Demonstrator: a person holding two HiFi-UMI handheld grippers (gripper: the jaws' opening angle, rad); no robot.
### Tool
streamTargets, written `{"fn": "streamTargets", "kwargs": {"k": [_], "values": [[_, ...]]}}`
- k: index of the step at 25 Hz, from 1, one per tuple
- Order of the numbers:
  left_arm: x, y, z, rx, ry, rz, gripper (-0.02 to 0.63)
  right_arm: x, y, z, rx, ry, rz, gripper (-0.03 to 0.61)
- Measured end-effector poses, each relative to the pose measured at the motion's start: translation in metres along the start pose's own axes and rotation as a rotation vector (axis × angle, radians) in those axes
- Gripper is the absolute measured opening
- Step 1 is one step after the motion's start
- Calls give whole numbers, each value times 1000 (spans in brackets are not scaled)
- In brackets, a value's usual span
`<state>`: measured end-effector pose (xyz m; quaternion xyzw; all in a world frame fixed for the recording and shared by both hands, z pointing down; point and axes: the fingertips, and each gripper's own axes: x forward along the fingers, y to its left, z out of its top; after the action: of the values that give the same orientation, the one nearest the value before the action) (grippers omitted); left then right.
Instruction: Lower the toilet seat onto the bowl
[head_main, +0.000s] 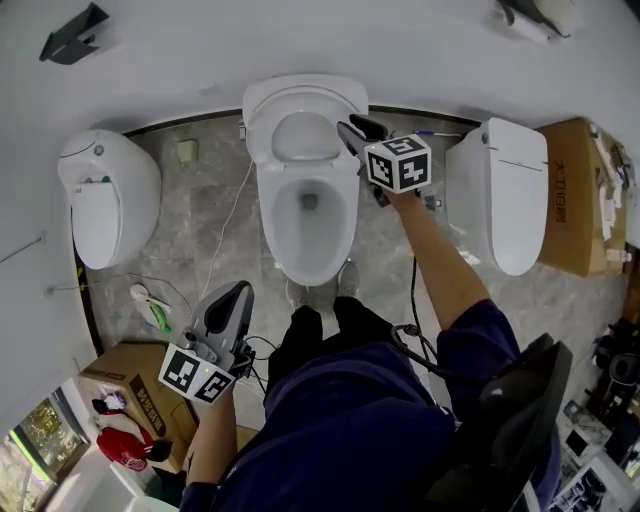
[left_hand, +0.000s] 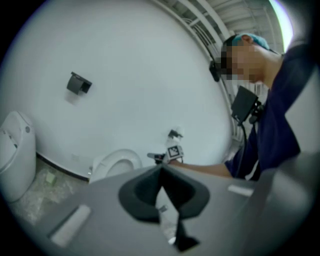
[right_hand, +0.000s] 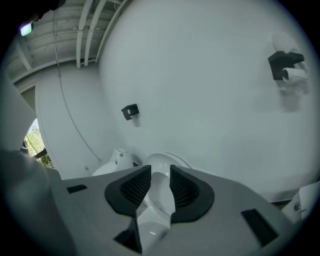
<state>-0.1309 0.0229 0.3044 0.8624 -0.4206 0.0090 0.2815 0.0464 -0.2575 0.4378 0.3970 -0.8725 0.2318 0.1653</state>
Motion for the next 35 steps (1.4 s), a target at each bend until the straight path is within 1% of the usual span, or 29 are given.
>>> {"fn": "streamTargets", "kwargs": {"k": [6, 11, 15, 18, 24, 31, 35], "values": [[10, 1, -12, -22, 26, 53, 5, 40, -51, -4, -19, 26, -56, 106], [8, 5, -23, -49, 44, 84, 5, 60, -70, -10, -64, 66, -54, 114], [10, 9, -30, -61, 51, 98, 5, 80, -74, -19, -94, 102, -36, 115], [7, 9, -36, -70, 61, 104, 5, 89, -75, -26, -107, 117, -42, 115], [-4, 16, -41, -86, 82, 112, 5, 97, -76, -28, -93, 114, -65, 115], [-9, 16, -41, -77, 92, 72, 5, 86, -67, -34, -78, 115, -83, 115], [-16, 17, -41, -69, 97, 54, 5, 76, -58, -39, -73, 113, -79, 117]]}}
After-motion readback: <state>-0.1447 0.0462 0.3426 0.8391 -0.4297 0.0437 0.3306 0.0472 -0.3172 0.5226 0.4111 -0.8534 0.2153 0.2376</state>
